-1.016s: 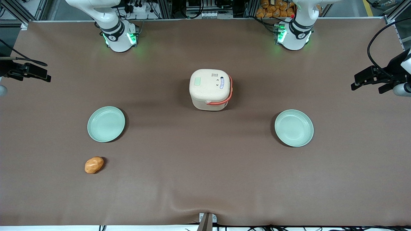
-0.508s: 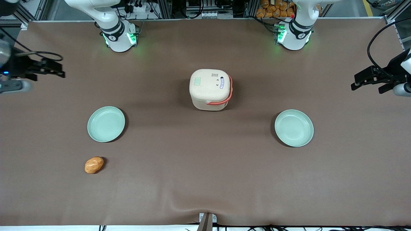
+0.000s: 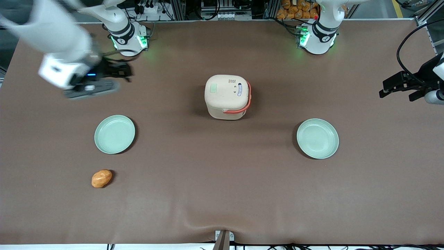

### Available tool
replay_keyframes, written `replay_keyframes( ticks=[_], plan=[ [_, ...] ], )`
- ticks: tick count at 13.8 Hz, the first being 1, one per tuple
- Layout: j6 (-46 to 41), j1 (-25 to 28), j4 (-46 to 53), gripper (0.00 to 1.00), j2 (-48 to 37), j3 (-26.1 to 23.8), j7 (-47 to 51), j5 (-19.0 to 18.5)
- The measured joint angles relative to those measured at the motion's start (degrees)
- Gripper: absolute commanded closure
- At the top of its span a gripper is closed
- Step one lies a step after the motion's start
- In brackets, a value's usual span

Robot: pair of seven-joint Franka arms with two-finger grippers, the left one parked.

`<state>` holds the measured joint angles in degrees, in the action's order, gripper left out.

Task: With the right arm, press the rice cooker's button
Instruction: 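Move the right gripper over the cream rice cooker's lid button, then press down on the rice cooker's lid button with the closed right gripper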

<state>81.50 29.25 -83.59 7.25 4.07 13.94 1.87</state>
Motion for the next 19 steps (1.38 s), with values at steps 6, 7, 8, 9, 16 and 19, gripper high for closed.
replay_keyframes(
  ticks=[6, 7, 8, 9, 16, 19],
  plan=[
    [7.48, 7.41, -0.3, 1.0, 7.86, 0.06, 7.28, 7.71],
    [8.21, 7.55, -0.35, 1.0, 9.05, 0.07, 7.28, 9.6],
    [9.37, 7.98, -0.4, 1.0, 10.3, 0.07, 7.28, 10.81],
    [10.96, 8.82, -0.46, 1.0, 11.6, 0.06, 7.28, 11.3],
    [17.69, 16.32, -1.2, 1.0, 18.36, 0.05, 12.92, 11.55],
    [17.69, 16.47, -2.47, 1.0, 18.73, 0.06, 12.92, 11.76]
  ],
)
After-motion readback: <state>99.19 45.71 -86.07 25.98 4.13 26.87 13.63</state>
